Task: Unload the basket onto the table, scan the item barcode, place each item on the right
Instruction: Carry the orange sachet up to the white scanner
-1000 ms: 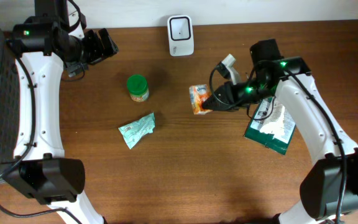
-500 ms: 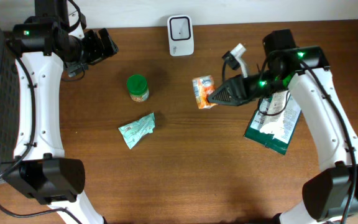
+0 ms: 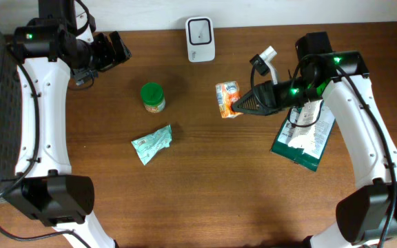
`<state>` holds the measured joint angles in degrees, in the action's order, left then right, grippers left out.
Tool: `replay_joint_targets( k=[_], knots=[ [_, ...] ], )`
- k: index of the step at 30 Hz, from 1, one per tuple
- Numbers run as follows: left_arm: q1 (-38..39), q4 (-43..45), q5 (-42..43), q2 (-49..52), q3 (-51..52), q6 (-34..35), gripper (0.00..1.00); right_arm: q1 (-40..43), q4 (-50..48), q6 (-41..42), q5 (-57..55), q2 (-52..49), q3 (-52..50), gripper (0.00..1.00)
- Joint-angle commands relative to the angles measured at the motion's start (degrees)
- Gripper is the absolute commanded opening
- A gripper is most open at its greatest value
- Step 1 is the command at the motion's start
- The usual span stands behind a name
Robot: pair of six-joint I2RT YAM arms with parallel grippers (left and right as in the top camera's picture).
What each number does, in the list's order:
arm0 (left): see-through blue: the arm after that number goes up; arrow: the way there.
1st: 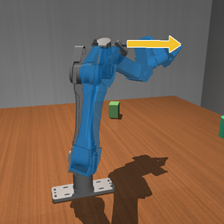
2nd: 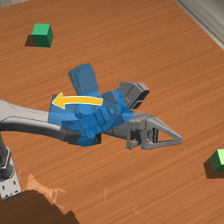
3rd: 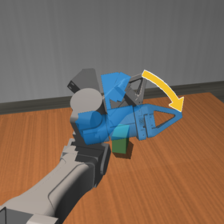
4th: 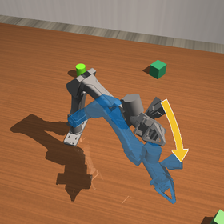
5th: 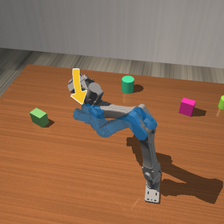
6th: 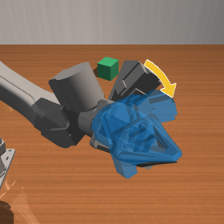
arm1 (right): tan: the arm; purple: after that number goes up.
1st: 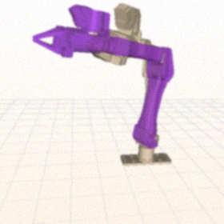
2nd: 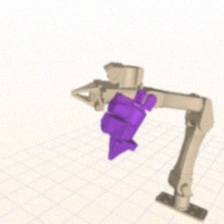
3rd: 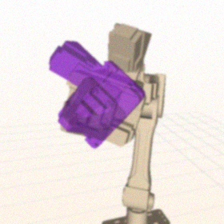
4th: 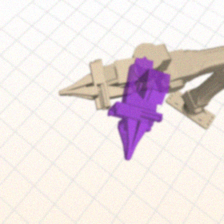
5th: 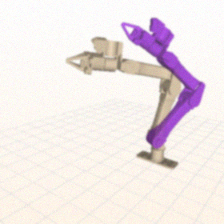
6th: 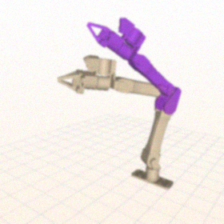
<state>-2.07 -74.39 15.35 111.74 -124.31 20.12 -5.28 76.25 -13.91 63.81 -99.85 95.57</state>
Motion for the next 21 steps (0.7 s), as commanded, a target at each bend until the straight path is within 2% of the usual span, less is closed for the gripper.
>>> replay_joint_targets(
  k=[1, 5, 8, 10, 12, 15, 19, 21],
  knots=[
    [-0.20, -0.07, -0.37, -0.87, -0.55, -0.50, 0.99, 0.22, -0.59, -0.66, 5.31, 1.57, 1.88, 0.04],
    [-0.24, -0.07, -0.35, -0.87, -0.55, -0.50, 0.99, 0.22, -1.01, 1.66, 15.96, 1.57, 9.25, 0.04],
    [-0.24, -0.07, -0.35, -0.87, -0.55, -0.50, 0.99, 0.22, -12.90, 17.88, 23.08, 1.57, 14.91, 0.04],
    [-0.24, -0.09, -0.35, -0.87, -0.55, -0.50, 0.99, 0.20, -18.40, 22.56, 23.04, 1.57, 15.02, 0.04],
    [-0.24, -0.07, -0.35, -0.87, -0.55, -0.50, 0.99, 0.15, -20.33, 23.02, 20.11, 1.57, 15.02, 0.04],
    [-0.24, -0.07, -0.35, -0.87, -0.55, -0.50, 0.99, -0.63, -17.22, 22.75, -0.90, 1.44, 14.99, 0.04],
    [-0.24, -0.07, -0.37, -0.87, -0.55, -0.50, 0.99, -8.39, -11.78, 20.61, -34.10, -0.04, 15.02, 0.04],
    [-0.24, -0.07, -0.35, -0.87, -0.55, -0.50, 0.99, -12.70, -12.00, 20.15, -42.64, -2.36, 16.35, 0.04]
  ],
)
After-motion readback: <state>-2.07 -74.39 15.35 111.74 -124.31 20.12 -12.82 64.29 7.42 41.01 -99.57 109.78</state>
